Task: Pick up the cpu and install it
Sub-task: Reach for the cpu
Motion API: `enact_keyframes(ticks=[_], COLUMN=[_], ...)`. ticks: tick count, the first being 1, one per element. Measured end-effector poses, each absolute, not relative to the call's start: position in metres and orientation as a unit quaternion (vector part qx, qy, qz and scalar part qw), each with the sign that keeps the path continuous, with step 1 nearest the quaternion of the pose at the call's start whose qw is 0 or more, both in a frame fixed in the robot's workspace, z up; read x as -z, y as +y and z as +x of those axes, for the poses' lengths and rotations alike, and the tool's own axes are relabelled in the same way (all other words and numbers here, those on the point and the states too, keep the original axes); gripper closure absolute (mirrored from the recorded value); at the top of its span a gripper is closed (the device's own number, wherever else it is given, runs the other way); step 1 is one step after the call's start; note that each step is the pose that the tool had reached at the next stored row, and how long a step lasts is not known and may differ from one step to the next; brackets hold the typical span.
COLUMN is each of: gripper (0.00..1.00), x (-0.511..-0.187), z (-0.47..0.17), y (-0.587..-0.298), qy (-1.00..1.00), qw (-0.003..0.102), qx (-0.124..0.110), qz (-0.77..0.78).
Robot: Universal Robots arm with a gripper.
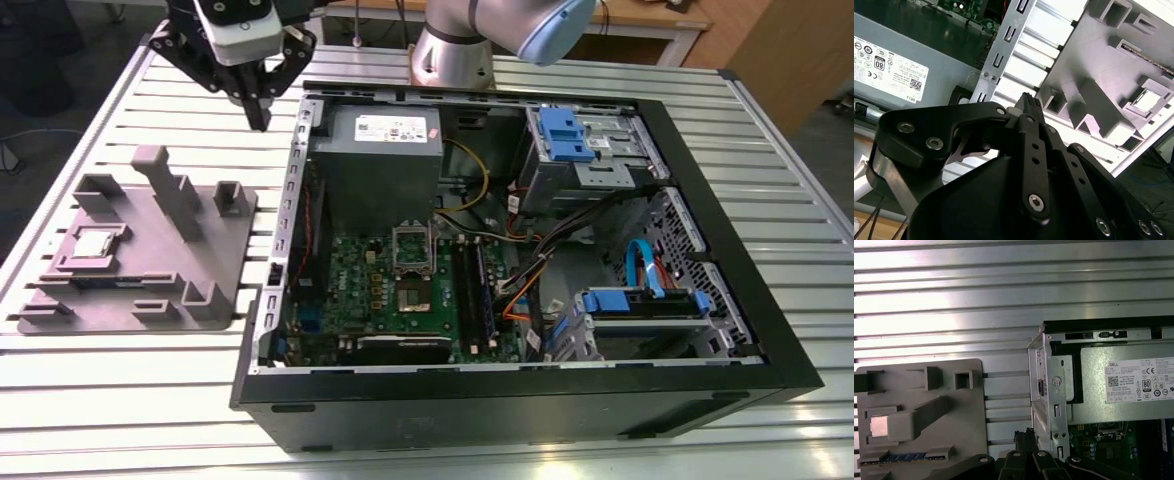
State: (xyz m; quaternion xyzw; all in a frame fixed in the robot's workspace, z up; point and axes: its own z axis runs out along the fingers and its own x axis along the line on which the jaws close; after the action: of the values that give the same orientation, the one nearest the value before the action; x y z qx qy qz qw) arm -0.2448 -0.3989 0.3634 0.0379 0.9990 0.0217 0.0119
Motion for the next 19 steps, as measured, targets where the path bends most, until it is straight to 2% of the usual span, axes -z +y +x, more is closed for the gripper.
enact_keyframes(ticks=[19], gripper=[0.9], x=[-0.3607], z=[-0.2499], y=[-0.3989], qy=[0.999], qw=[0.012], qx=[-0.022], qz=[0.038])
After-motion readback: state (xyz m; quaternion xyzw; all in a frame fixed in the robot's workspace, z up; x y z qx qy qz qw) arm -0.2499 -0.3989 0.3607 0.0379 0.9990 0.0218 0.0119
